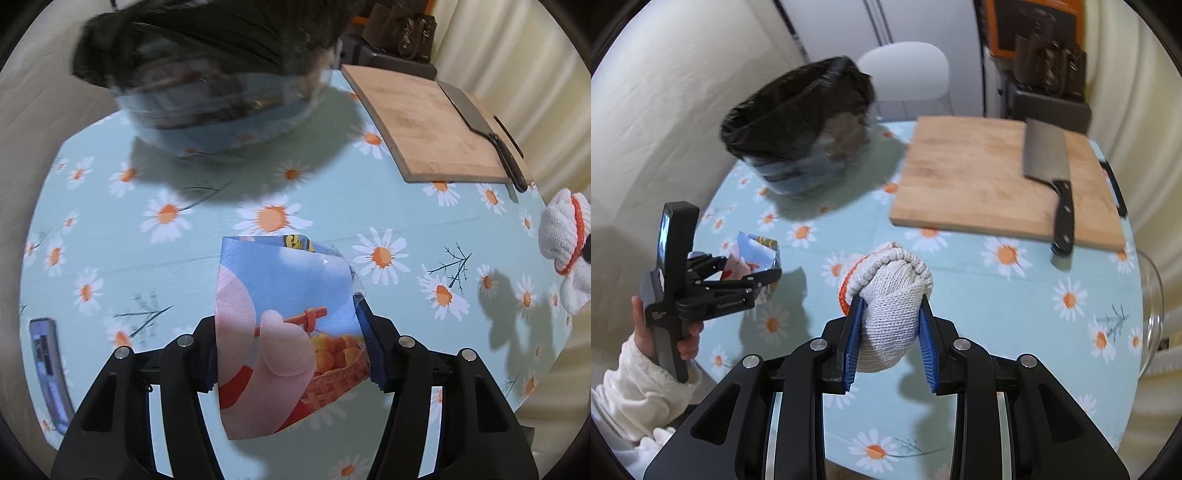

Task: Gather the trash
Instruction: 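Carry the glove and snack bag over the trash bin and open both grippers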

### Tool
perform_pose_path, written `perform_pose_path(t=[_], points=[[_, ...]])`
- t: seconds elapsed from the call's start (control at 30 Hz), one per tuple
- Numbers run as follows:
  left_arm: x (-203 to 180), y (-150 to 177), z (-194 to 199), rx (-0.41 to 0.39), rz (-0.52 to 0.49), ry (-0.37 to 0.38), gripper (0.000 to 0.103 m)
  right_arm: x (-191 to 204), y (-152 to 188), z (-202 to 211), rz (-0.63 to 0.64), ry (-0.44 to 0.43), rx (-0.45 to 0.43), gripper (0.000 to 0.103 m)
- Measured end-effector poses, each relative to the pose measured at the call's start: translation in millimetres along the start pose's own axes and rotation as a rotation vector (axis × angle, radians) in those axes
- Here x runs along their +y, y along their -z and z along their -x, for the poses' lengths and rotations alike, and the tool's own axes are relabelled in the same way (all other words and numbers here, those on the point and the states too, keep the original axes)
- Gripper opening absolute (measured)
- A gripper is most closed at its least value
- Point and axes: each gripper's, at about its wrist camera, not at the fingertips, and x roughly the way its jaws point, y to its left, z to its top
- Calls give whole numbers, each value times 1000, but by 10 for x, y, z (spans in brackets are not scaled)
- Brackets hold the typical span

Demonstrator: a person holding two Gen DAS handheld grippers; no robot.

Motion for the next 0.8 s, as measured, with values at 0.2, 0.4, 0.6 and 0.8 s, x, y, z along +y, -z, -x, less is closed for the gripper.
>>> perform_pose_path(t=[0.2,0.4,0.6,0.8], points=[[124,88,317,-43,32,-39,60,243,-139,98,50,-87,-39,27],[241,83,624,-73,39,-46,60,388,-306,254,93,-174,-104,27],[334,-92,937,-123,40,-76,60,498,-589,409,127,-188,-143,27],[414,-398,1219,-178,16,-109,60,597,-926,552,161,-191,-206,27]])
